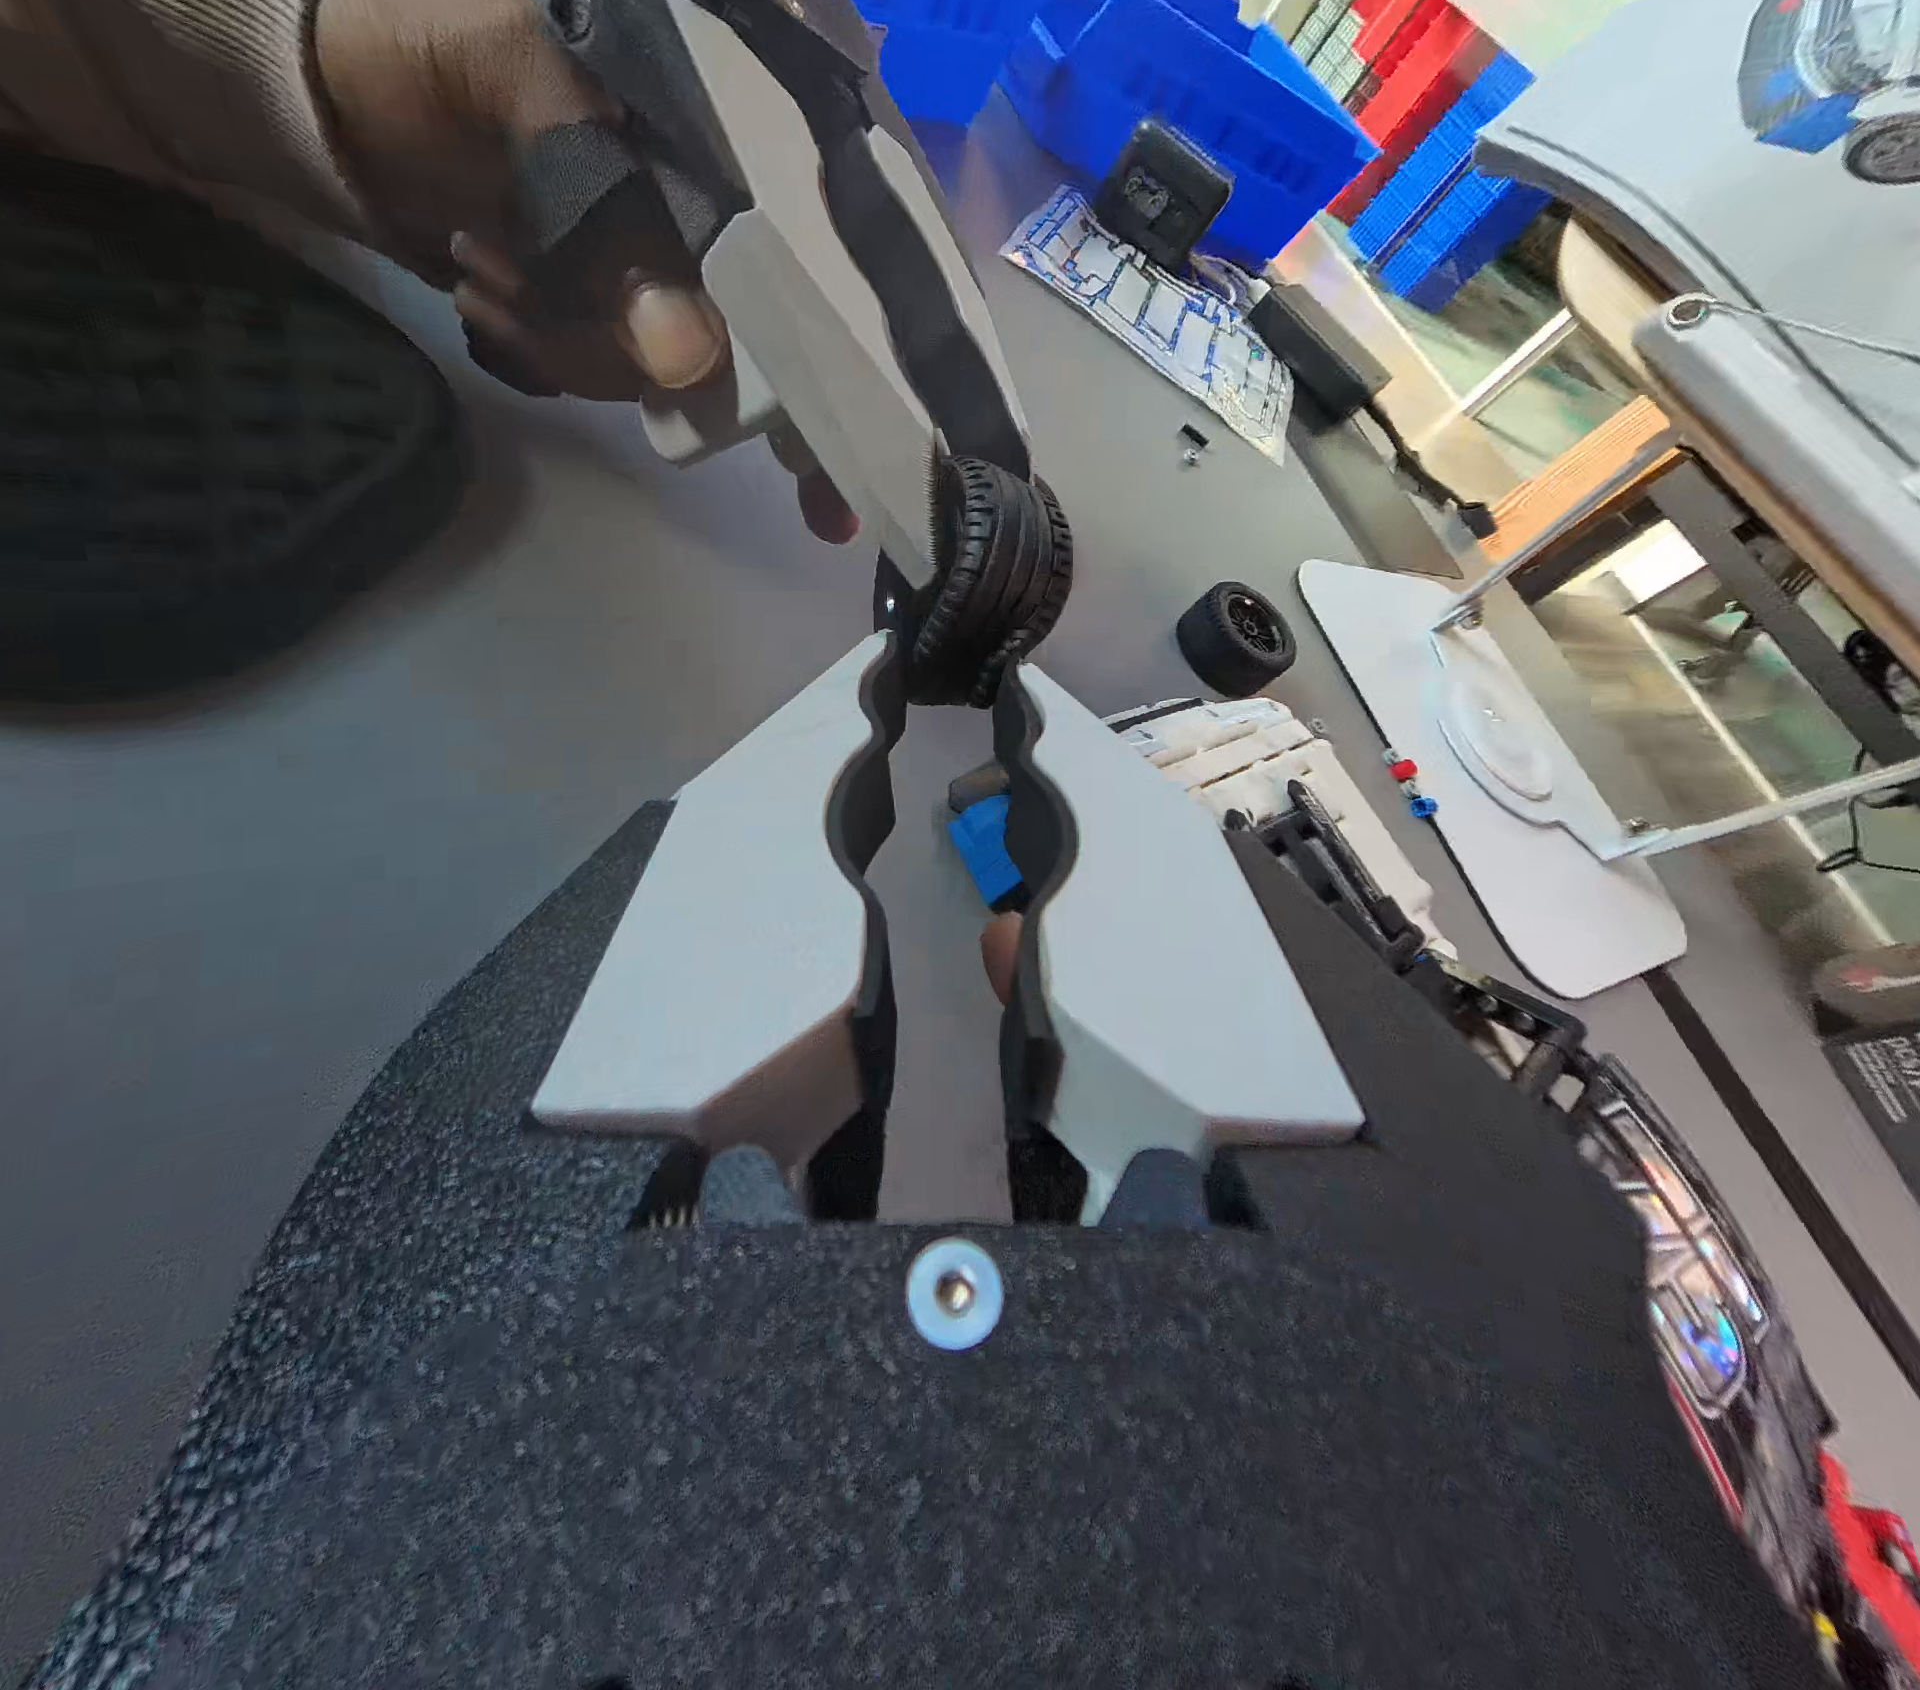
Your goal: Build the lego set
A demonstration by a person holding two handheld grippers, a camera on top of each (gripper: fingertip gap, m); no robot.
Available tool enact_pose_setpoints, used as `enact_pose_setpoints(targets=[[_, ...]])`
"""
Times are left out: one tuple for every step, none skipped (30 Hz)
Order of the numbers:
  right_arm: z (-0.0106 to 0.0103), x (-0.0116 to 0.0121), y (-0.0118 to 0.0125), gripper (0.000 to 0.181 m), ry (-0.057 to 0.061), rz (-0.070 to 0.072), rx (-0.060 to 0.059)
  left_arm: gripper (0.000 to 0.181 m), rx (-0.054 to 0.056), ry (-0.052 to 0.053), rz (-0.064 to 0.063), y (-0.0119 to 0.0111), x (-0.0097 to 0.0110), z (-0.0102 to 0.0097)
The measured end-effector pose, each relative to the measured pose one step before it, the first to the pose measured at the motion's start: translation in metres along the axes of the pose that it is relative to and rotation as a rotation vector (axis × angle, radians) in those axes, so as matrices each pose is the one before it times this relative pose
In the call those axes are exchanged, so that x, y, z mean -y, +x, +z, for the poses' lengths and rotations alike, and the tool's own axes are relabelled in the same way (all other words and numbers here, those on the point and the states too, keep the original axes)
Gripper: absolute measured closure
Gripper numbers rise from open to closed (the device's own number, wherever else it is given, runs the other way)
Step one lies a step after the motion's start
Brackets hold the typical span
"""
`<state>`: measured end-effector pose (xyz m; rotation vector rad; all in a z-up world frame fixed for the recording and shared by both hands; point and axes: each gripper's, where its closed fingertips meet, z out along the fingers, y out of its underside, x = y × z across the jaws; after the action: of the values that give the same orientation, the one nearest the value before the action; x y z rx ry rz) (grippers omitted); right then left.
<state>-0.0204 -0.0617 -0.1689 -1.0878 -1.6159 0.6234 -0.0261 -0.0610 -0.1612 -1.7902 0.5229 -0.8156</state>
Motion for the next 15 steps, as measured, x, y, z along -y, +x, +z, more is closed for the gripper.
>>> enact_pose_setpoints(targets=[[-0.00011,0.00033,-0.00114,0.167,0.0091,-0.0056,-0.0007,0.157,-0.0161,0.0029,-0.0468,-0.00025,-0.00124,-0.00021],[-0.00060,0.00200,-0.00065,0.167,0.0225,0.0327,0.0184,0.157,-0.0208,0.0085,-0.0464,0.00034,-0.00030,-0.00093],[0.00111,0.00059,-0.00064,0.165,0.0165,0.0906,0.0411,0.157,-0.0153,0.0041,-0.0306,-0.00015,-0.00037,-0.00116],[0.00115,0.00071,-0.00093,0.162,0.0255,0.1427,0.0745,0.158,-0.0193,0.0050,-0.0151,0.00046,-0.00020,-0.00118],[-0.00107,0.00330,-0.00051,0.160,0.0386,0.1746,0.0991,0.158,-0.0286,0.0115,-0.0113,0.00181,0.00075,-0.00133],[-0.00247,0.00411,-0.00128,0.158,0.0268,0.1701,0.0972,0.158,-0.0218,0.0114,-0.0189,0.00148,0.00129,-0.00035],[-0.00191,0.00264,-0.00567,0.145,0.0083,0.1028,0.0949,0.158,-0.0074,0.0020,0.0032,0.00064,0.00052,0.00043],[-0.00067,0.00133,-0.00195,0.141,0.0111,0.0429,0.0368,0.158,0.0027,-0.0041,0.0304,0.00051,-0.00015,0.00067],[-0.00046,-0.00008,0.00331,0.151,0.0136,-0.0070,-0.0219,0.158,-0.0028,-0.0064,0.0337,0.00216,-0.00030,0.00096],[0.00004,-0.00235,0.00207,0.158,0.0001,-0.0335,-0.0248,0.158,-0.0073,-0.0122,0.0242,0.00289,-0.00149,0.00146],[-0.00001,-0.00179,-0.00166,0.158,-0.0042,-0.0246,-0.0014,0.159,-0.0035,-0.0137,0.0211,0.00227,-0.00233,0.00136],[-0.00041,-0.00053,-0.00204,0.159,0.0000,-0.0001,0.0092,0.159,-0.0041,-0.0070,0.0162,0.00187,-0.00105,0.00014],[-0.00049,-0.00063,-0.00268,0.160,-0.0060,0.0060,0.0211,0.159,-0.0076,-0.0059,0.0094,0.00222,-0.00051,-0.00030],[0.00004,-0.00258,-0.00234,0.161,-0.0238,-0.0065,0.0140,0.158,-0.0127,-0.0147,-0.0027,0.00232,-0.00190,-0.00008],[0.00006,-0.00059,-0.00108,0.161,-0.0089,-0.0119,0.0005,0.158,-0.0182,-0.0136,-0.0149,0.00208,-0.00184,-0.00037]])
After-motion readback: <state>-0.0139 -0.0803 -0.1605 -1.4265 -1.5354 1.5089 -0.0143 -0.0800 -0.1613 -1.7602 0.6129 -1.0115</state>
